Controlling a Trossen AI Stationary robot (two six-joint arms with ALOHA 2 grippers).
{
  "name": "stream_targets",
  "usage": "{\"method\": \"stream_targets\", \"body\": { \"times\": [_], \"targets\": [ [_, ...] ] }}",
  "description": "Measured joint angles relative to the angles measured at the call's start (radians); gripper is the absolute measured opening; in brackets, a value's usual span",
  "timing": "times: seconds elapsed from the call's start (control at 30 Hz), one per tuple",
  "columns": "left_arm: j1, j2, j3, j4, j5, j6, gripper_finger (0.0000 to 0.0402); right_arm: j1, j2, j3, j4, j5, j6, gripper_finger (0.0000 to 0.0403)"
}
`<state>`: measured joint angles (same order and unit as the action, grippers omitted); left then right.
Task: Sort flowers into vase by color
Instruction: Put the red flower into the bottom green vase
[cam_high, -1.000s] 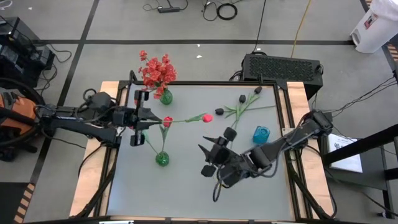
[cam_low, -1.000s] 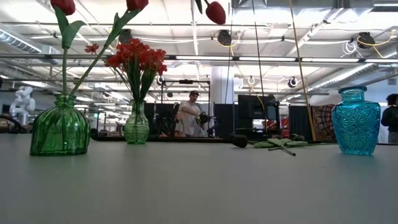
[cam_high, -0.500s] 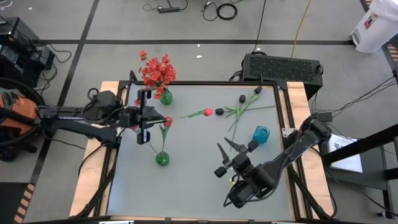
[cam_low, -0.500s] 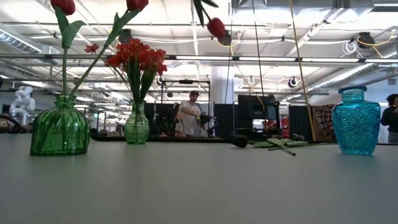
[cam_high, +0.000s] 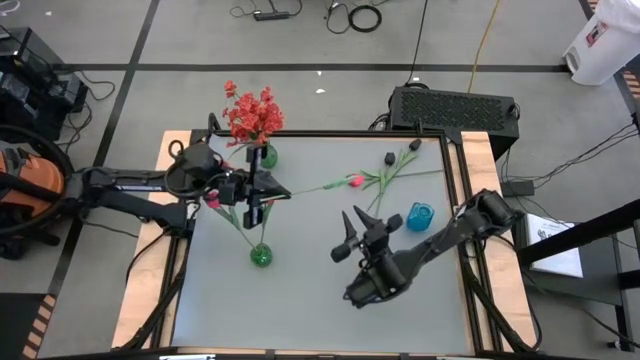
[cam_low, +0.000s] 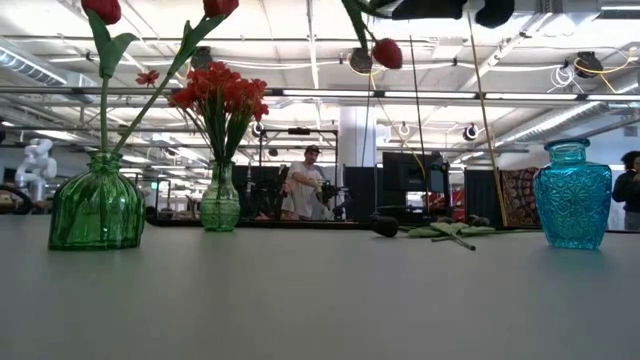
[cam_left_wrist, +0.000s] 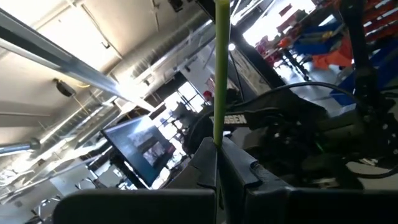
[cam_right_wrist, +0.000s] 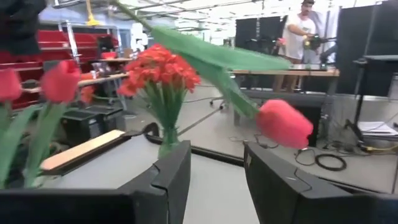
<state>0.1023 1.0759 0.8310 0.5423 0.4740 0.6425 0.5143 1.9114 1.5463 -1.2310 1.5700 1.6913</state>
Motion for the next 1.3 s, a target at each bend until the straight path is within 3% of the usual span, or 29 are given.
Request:
{"method": "stream_targets", "body": {
  "times": [0.13, 0.27, 0.4, 0.73, 1.03, 1.3],
  "targets": [
    [0.008, 0.010, 0.000, 0.006, 0.045, 0.000, 0.0001, -0.023, -0.004, 0.000, -0.007, 0.001, -0.010, 0.0141],
    [0.009, 0.007, 0.000, 0.007, 0.053, -0.034, 0.0001, -0.044, -0.004, 0.000, -0.018, 0.001, -0.184, 0.0141],
    [0.007, 0.003, 0.000, 0.016, 0.059, -0.021, 0.0002, -0.053, -0.004, 0.000, 0.008, 0.002, -0.260, 0.0141],
    [0.007, 0.002, 0.000, 0.110, 0.147, 0.026, 0.0002, -0.077, -0.004, 0.000, 0.228, 0.001, -0.163, 0.0141],
    [0.008, 0.003, 0.000, 0.086, 0.273, 0.031, 0.0002, -0.083, -0.005, 0.000, 0.350, 0.001, -0.210, 0.0141],
    [0.008, 0.003, 0.000, 0.074, 0.279, 0.132, 0.0002, -0.080, -0.009, 0.000, 0.391, 0.000, -0.261, 0.0141]
  ]
}}
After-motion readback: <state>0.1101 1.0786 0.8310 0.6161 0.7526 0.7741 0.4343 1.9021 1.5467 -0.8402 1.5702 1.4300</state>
